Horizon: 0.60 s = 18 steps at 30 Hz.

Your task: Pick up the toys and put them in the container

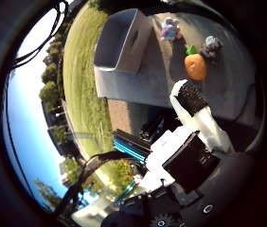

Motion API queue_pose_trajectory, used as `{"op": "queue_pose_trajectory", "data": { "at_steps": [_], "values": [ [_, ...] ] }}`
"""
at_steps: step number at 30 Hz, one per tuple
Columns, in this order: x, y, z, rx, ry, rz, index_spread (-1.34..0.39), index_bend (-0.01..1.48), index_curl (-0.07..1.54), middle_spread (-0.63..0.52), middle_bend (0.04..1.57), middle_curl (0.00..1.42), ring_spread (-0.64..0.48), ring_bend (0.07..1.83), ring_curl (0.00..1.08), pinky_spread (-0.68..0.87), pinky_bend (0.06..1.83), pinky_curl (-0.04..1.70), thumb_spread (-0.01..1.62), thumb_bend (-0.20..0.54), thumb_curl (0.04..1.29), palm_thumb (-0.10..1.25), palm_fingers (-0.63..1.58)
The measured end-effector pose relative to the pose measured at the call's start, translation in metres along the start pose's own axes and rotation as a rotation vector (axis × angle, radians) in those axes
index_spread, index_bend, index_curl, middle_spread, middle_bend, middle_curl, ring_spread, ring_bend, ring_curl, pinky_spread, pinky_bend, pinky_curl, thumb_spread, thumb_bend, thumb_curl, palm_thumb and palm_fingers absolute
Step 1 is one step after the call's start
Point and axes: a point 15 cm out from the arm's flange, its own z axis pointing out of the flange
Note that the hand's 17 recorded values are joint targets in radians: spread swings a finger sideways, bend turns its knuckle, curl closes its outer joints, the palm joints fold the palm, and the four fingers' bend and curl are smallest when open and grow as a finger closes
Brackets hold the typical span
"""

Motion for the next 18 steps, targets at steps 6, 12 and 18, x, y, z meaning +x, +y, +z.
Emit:
{"op": "queue_pose_trajectory", "data": {
  "at_steps": [6, 12, 18],
  "values": [
    [0.066, -0.067, 0.038, -0.063, 0.112, -0.121, -0.29, 0.15, 0.29, 0.03, 0.16, 0.31, 0.24, 0.26, 0.34, 0.38, 0.32, 0.28, 1.15, -0.02, 0.41, 0.73, 0.06],
    [0.102, -0.126, 0.093, -0.082, 0.171, -0.191, -0.28, 0.17, 0.29, 0.0, 0.2, 0.33, 0.23, 0.22, 0.32, 0.37, 0.28, 0.26, 1.12, -0.024, 0.42, 0.76, 0.14],
    [0.111, -0.154, 0.128, -0.106, 0.202, -0.225, -0.3, 0.14, 0.27, 0.0, 0.18, 0.34, 0.22, 0.24, 0.33, 0.37, 0.31, 0.28, 1.11, -0.028, 0.42, 0.77, 0.11]
  ]
}}
